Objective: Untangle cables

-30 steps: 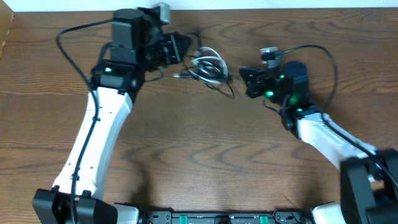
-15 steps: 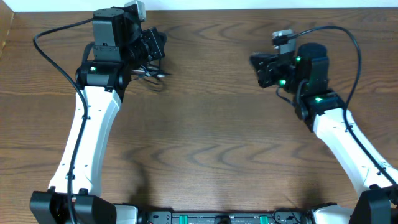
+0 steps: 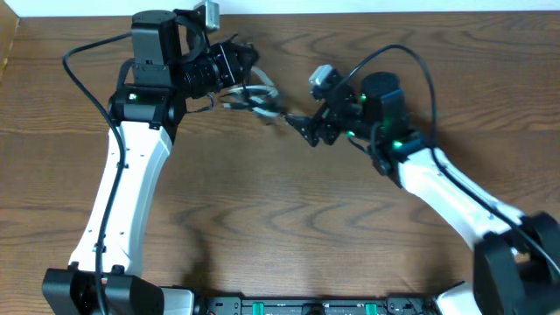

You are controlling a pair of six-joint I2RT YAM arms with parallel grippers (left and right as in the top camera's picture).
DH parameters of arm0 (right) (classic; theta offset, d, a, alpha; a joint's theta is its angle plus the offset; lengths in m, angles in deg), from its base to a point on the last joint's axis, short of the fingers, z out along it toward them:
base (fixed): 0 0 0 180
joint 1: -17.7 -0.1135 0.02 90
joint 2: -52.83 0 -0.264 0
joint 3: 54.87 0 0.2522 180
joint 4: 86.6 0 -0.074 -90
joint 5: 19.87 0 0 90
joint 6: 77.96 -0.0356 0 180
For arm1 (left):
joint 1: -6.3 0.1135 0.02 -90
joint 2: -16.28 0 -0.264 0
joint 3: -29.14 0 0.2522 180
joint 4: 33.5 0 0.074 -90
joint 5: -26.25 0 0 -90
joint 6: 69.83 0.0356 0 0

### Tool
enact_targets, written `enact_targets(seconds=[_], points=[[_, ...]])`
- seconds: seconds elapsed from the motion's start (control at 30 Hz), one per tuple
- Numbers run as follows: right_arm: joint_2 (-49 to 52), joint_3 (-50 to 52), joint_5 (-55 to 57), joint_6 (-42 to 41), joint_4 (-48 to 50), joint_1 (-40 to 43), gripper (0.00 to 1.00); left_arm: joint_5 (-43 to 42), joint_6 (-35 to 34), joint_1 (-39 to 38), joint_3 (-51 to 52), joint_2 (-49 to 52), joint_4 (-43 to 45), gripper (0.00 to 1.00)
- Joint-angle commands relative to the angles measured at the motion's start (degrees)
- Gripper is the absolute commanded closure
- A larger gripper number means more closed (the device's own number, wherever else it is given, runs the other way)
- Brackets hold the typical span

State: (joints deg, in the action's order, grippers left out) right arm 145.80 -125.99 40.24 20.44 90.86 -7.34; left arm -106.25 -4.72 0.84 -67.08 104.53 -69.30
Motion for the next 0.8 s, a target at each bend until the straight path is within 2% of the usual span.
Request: enact_targets(seconds=[0.0,0.33,0.47,0.6,0.77], points=[[5.9,-0.9,1.0,2.2,6.8,-2.7,0.14,-9.9,-2.5,-1.4,-1.2,-0.2,1.7,0.93],[9.0,-2.7,-3.3,-1.9,9.1,-5.4,0.2,-11.3,-3.5,-3.0,-1.2,-0.2,3.5,0.93],[9.0,-2.7,-4.1,-3.3,9.2,-5.4,0.27,-10.9,-3.5,-3.0,-1.2,-0.2,3.7,0.93],[9.0,-2.7,-5.3,-5.1,9.6,-5.4,0.29,-10.8,-3.5,-3.0,-1.2,-0.2,4.4,0.93],[9.0,-2.7,-6.7,-9.2,10.6,-5.4,0.41,-10.9,-6.1,-3.0,-1.2,-0.2,6.0,0.93]])
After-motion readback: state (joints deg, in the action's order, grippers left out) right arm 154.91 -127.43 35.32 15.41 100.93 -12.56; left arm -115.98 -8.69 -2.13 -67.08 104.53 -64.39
